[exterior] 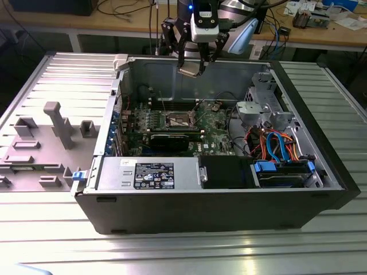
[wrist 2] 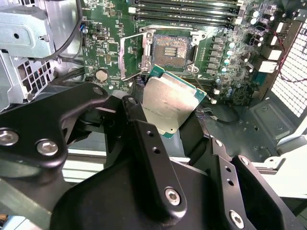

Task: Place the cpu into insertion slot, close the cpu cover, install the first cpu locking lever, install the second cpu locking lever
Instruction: 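Place the cpu into insertion slot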

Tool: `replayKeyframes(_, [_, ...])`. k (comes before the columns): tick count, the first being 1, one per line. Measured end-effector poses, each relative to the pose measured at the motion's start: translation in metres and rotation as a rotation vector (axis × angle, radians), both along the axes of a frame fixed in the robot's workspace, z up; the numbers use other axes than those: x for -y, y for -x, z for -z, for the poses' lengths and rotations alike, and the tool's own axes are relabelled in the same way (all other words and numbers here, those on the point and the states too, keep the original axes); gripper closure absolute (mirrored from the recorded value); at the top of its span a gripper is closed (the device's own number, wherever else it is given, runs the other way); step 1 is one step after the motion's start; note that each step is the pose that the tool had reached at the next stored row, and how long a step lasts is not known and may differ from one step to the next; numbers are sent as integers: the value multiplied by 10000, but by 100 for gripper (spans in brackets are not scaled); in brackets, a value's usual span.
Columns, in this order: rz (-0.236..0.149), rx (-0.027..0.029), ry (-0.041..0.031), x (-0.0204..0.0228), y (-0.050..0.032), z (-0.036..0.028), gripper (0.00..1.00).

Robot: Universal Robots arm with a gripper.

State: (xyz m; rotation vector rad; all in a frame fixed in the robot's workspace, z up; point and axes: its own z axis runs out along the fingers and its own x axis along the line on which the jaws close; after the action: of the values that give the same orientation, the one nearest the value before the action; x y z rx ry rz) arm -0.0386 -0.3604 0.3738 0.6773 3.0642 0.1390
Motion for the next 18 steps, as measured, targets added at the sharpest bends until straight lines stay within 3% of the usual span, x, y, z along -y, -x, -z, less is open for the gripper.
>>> replayKeyframes(5, [158,0,0,0,0,1,46])
replayKeyframes(10, [855,0,0,0,0,8,46])
replayKeyframes(18, [913,0,-1,0,0,8,46])
